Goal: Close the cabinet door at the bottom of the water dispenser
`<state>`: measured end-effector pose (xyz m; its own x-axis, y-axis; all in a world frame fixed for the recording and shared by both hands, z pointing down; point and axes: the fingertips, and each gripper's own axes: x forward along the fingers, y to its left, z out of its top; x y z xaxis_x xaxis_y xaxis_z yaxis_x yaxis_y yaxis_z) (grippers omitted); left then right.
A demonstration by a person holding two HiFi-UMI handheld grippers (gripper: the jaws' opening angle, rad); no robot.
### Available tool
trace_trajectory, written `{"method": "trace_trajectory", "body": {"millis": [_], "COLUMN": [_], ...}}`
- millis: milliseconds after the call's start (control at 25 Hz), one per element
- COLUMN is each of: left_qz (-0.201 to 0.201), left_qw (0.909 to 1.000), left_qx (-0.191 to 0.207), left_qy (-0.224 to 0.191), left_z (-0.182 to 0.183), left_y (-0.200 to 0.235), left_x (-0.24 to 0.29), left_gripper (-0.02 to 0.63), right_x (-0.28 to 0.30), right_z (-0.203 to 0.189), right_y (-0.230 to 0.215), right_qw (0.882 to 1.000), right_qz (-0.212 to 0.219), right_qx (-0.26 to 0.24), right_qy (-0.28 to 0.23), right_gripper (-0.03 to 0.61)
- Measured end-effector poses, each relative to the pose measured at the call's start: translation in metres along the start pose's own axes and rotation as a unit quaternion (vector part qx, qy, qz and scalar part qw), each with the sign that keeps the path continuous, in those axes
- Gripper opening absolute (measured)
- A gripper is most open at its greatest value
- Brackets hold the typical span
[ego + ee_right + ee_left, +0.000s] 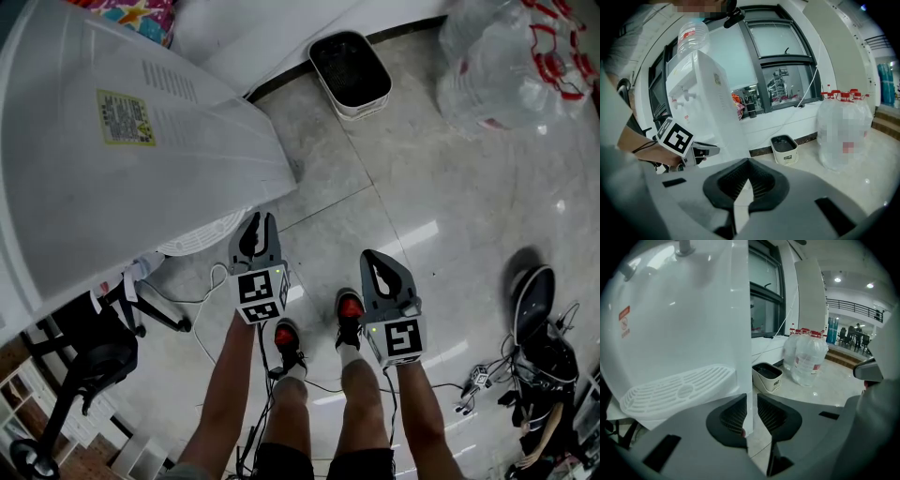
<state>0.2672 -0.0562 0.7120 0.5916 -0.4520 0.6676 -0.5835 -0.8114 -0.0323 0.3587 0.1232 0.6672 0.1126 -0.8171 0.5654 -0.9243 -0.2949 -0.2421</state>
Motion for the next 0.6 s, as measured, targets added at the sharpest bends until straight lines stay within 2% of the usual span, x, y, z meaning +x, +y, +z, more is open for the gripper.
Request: {"method": "trace_trajectory", "body": {"millis": [80,240,600], "left_qz": [-0.003,-0.012,-0.032], "left_qw": [1.0000,0.9998,0.9979], "left_qx": [0.000,0.003,0.009], "left_qy": [-0.003,-0.014,-0.056], "left_z": [0.006,0.028,0.097], "left_y": [-0.003,-0.012,-0.031], "left_x": [-0.006,-0.026,-0.093], "left_gripper": [0.089,0.081,0.067], "right_x": [-0.005,-0.019,-0.065], "right_z": [0.007,0.038,0.119], "right_y": [0.000,0.003,0.017], "right_qw": [1.000,0.999,0.996], "right_qz": [-0.001,-0.005,-0.013], "right_qx": [-0.003,-0.005,-0.048], "right_qy": [-0.003,-0.041,-0.077], "right_gripper": [0.012,0.012,0.012]}}
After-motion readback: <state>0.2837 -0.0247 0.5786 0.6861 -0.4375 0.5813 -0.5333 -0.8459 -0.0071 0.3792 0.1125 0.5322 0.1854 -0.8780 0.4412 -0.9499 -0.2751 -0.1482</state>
